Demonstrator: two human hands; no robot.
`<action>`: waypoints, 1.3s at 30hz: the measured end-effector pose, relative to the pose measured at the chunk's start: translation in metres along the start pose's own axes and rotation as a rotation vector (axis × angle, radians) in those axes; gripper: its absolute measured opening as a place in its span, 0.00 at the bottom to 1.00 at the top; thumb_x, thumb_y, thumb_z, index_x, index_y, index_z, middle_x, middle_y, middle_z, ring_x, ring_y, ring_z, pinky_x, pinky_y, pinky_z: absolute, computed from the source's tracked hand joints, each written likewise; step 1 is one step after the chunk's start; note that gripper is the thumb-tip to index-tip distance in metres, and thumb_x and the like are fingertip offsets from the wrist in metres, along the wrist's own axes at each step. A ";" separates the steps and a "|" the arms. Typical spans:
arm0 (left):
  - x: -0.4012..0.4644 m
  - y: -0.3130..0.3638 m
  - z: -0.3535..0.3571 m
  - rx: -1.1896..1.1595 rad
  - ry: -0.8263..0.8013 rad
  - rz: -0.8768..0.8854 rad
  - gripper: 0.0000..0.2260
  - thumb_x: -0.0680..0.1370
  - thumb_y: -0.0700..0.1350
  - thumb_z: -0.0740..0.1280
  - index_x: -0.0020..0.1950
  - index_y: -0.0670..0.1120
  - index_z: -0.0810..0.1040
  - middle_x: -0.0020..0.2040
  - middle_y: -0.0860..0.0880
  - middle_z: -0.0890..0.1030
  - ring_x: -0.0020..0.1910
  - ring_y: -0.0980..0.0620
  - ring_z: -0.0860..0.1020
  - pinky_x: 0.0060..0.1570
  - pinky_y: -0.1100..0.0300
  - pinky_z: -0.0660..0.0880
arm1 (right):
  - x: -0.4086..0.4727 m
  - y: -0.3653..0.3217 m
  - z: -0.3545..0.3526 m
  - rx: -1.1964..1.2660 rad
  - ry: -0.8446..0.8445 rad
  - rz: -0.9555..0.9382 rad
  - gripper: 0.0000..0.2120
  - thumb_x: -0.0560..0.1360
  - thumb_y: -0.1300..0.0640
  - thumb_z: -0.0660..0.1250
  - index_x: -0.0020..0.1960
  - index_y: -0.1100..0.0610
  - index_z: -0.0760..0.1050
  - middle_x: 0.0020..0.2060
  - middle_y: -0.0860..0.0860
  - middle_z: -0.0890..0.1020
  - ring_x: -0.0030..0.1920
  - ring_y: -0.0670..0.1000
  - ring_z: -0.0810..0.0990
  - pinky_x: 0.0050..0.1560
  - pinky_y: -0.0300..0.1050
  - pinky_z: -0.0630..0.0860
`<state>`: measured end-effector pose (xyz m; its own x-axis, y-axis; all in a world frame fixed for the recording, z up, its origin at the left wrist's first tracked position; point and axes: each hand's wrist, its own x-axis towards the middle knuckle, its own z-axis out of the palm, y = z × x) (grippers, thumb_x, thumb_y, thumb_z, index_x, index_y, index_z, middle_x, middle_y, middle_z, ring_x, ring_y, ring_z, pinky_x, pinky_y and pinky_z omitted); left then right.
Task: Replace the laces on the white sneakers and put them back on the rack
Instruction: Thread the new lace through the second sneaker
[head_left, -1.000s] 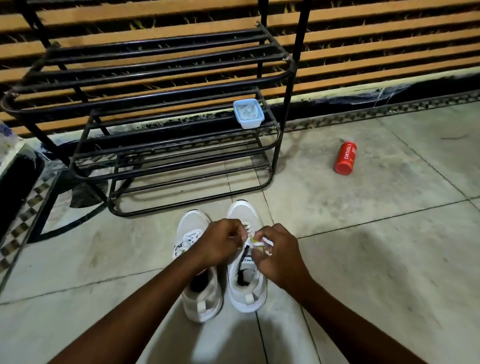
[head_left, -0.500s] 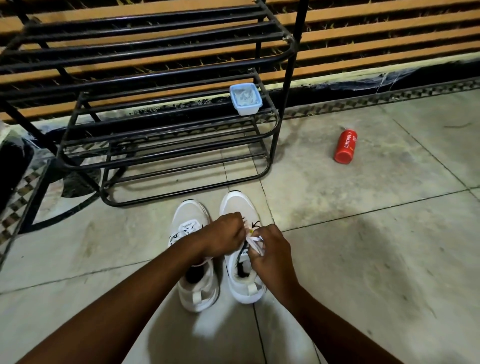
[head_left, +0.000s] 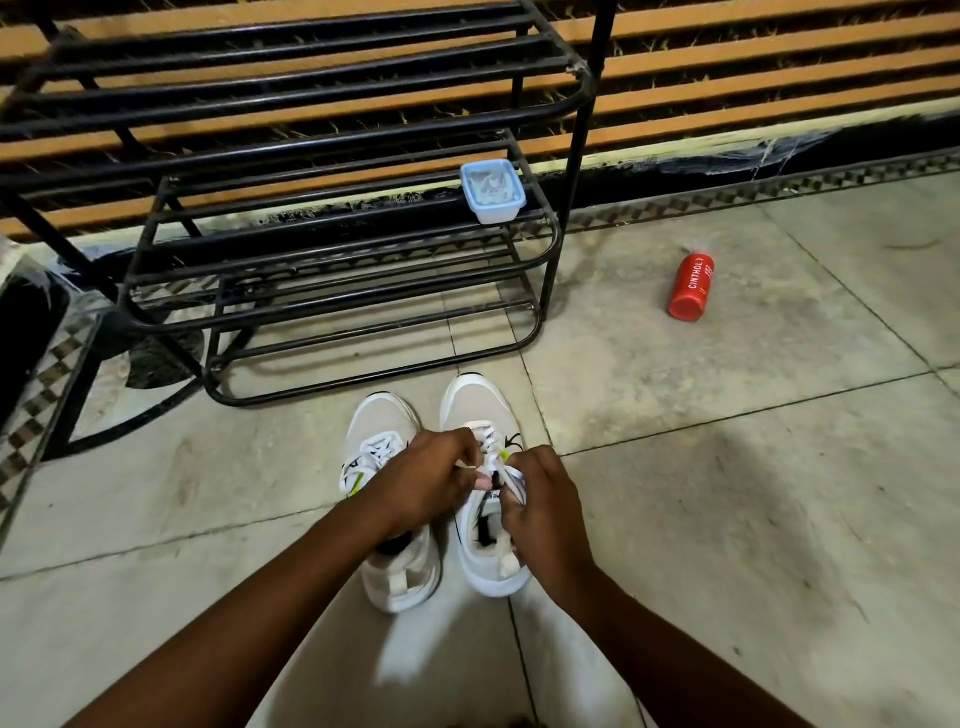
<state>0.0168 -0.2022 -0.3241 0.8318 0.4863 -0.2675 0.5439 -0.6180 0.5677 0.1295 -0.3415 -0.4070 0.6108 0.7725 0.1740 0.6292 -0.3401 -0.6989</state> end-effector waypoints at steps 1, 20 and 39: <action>-0.001 0.001 -0.003 0.004 0.011 -0.008 0.05 0.76 0.50 0.73 0.44 0.56 0.77 0.43 0.54 0.83 0.45 0.56 0.81 0.49 0.50 0.80 | 0.000 0.000 0.001 0.001 -0.004 0.006 0.12 0.70 0.66 0.71 0.52 0.59 0.77 0.50 0.52 0.75 0.47 0.55 0.78 0.45 0.41 0.70; -0.028 0.015 -0.026 -0.088 0.394 -0.068 0.09 0.83 0.38 0.65 0.46 0.41 0.84 0.47 0.44 0.73 0.46 0.57 0.72 0.46 0.70 0.66 | 0.011 -0.012 -0.035 0.095 0.074 -0.180 0.14 0.75 0.47 0.67 0.55 0.54 0.80 0.50 0.47 0.77 0.48 0.49 0.80 0.49 0.52 0.75; -0.078 0.128 -0.144 -1.200 0.608 0.201 0.04 0.81 0.40 0.67 0.51 0.41 0.81 0.41 0.47 0.84 0.40 0.50 0.83 0.39 0.59 0.78 | 0.072 -0.180 -0.182 0.814 0.256 -0.232 0.08 0.75 0.70 0.71 0.44 0.58 0.82 0.40 0.52 0.86 0.45 0.48 0.86 0.48 0.40 0.80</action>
<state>0.0054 -0.2302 -0.1180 0.5353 0.8381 0.1050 -0.2699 0.0519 0.9615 0.1474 -0.3225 -0.1421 0.6604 0.5976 0.4547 0.2731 0.3729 -0.8867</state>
